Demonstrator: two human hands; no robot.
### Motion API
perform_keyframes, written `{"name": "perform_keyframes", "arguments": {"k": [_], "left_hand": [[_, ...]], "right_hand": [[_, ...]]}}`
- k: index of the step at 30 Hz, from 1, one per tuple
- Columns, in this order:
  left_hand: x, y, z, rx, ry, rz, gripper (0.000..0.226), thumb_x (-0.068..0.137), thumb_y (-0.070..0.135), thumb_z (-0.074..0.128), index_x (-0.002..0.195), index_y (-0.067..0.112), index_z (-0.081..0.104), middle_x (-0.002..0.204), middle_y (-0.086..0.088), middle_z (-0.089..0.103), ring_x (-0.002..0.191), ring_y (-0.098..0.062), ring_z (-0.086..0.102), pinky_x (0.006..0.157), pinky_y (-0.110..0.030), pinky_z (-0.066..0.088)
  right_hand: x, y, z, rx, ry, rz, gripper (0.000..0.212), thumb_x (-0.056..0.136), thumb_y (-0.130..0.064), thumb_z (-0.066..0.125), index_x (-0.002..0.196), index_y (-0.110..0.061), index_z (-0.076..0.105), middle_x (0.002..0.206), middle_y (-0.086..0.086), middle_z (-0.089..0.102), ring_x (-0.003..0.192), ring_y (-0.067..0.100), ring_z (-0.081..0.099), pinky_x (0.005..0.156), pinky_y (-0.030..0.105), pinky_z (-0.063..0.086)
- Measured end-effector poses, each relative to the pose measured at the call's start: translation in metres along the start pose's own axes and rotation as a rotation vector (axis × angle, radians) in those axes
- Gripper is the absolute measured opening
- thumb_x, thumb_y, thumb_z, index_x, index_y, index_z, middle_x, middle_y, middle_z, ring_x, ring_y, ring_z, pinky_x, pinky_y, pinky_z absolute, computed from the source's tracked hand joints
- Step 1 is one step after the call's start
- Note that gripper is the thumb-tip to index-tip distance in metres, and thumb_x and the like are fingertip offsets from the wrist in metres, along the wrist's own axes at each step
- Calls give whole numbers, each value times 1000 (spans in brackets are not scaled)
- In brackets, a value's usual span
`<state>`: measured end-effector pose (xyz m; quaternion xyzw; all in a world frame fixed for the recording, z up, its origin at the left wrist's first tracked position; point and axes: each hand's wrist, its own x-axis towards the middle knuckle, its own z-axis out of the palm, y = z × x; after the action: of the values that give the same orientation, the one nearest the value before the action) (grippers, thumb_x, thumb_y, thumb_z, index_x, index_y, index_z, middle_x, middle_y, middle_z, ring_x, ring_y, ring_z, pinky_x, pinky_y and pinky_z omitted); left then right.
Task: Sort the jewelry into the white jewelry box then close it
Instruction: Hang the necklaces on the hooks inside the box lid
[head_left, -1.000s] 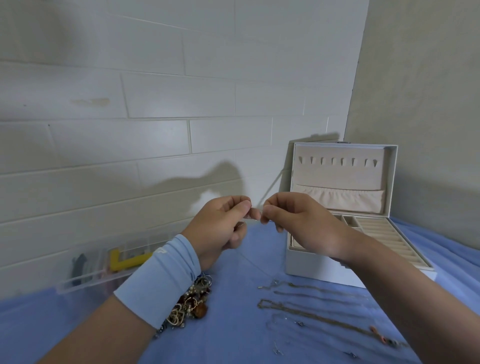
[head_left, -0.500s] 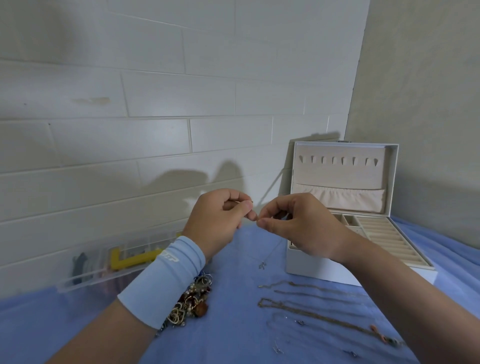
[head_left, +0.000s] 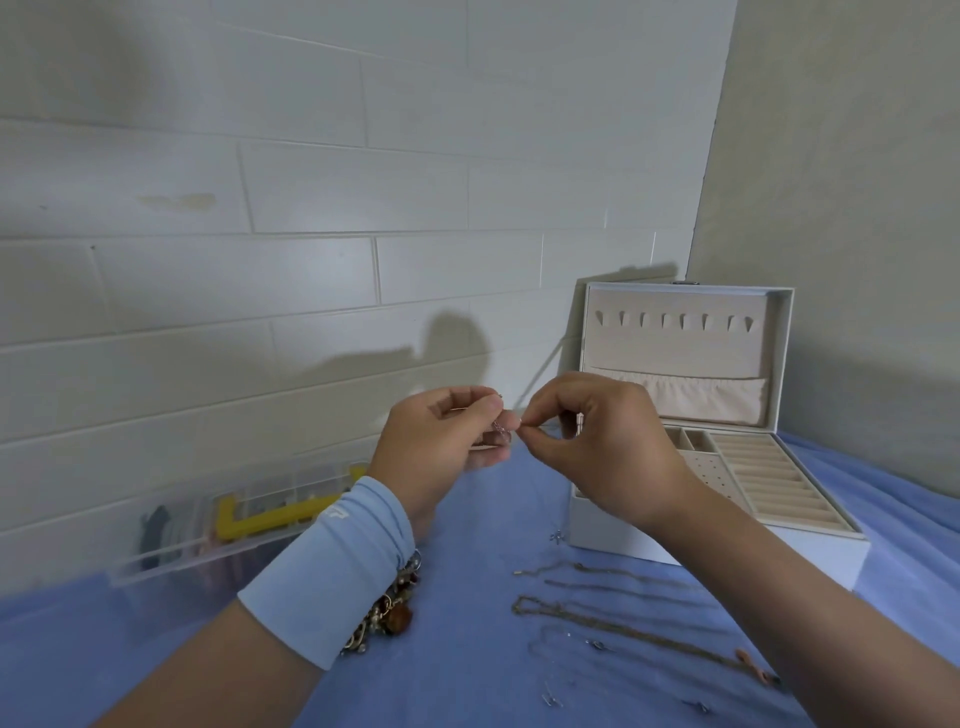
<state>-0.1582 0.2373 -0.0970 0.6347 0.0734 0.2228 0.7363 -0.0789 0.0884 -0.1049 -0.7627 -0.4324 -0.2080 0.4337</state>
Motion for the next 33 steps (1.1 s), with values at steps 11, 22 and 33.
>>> {"name": "perform_keyframes", "arguments": {"k": [11,22,33], "left_hand": [[1,3,-6,122,-8,75,5,93,3,64,93,1,68,73,-11,74,61,-16,66,61,-25,60],[7,-1,-16,76,-122,127,12,94,2,62,105,0,66,78,-9,73,60,-17,61,62,-26,56],[7,3,-26,390,-317,192,20,92,-1,64,101,11,77,83,-9,76,60,-18,67,61,-27,58]], "right_hand": [[0,-2,-10,-12,-80,-54,15,77,-21,82,76,-34,74,92,-23,70,84,1,66,69,16,43],[3,-4,-7,209,-104,89,9,77,-38,71,79,-30,75,78,1,71,63,15,54,63,33,41],[6,-3,-11,415,-219,313,12,94,-9,66,83,-9,70,74,1,72,76,19,58,76,41,41]]}}
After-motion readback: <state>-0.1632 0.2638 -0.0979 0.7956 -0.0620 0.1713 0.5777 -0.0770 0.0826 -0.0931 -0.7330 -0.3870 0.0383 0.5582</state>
